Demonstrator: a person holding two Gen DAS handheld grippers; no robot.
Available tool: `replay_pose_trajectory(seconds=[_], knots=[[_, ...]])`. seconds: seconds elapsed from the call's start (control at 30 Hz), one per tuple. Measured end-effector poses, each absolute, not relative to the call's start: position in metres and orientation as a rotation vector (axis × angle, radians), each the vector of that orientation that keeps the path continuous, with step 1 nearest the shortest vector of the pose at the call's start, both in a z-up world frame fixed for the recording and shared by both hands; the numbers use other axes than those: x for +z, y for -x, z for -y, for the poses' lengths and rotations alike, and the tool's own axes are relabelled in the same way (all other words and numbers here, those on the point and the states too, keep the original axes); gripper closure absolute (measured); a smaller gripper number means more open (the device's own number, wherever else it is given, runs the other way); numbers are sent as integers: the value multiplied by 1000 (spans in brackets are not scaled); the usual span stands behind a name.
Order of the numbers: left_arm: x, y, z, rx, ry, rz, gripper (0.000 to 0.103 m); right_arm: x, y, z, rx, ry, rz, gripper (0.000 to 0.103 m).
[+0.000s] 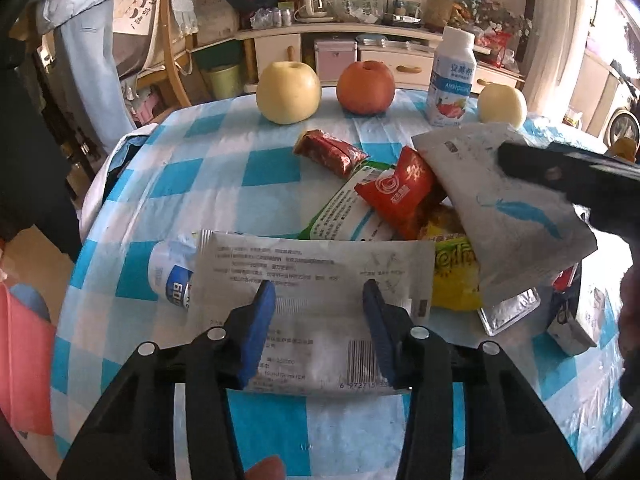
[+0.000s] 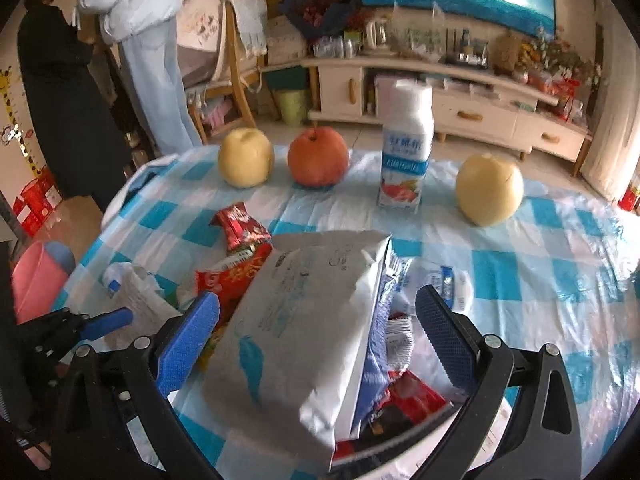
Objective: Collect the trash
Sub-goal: 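Grasp the white paper packet with the left gripper and lift it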
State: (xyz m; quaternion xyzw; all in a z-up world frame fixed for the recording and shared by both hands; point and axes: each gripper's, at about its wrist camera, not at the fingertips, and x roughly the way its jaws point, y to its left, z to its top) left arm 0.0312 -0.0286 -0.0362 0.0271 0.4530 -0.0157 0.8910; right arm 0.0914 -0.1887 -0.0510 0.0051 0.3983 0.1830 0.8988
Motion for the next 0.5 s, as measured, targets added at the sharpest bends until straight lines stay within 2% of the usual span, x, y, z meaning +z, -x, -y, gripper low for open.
replay_pose_trajectory(seconds=[0.07,0.1,0.13,0.17,0.2,0.23,0.27,0.4,0.5], knots=[[-34,-28,31,-43,-66,-940,57,-57,-95,186,411,-28,-843,8],[-33,-26,32,-52,-64,-942,57,-59,-96,184,415,-20,-848,19],[-32,-21,34,-70,-58,-945,56,-60,-96,183,412,-10,-850,25],[-31,-17,35,-82,-55,-946,53,-61,-98,181,415,-5,-851,26],[-30,-12,36,-88,-55,-947,47,-61,-99,181,418,-2,-855,30],[-30,-7,38,-85,-67,-940,31,-62,-99,180,419,3,-857,34],[-30,-3,40,-75,-83,-926,26,-63,-100,179,421,9,-859,37],[-31,0,48,-62,-135,-902,28,-61,-99,180,424,7,-854,47],[-31,2,54,-56,-168,-888,40,-59,-98,183,424,-2,-845,55]])
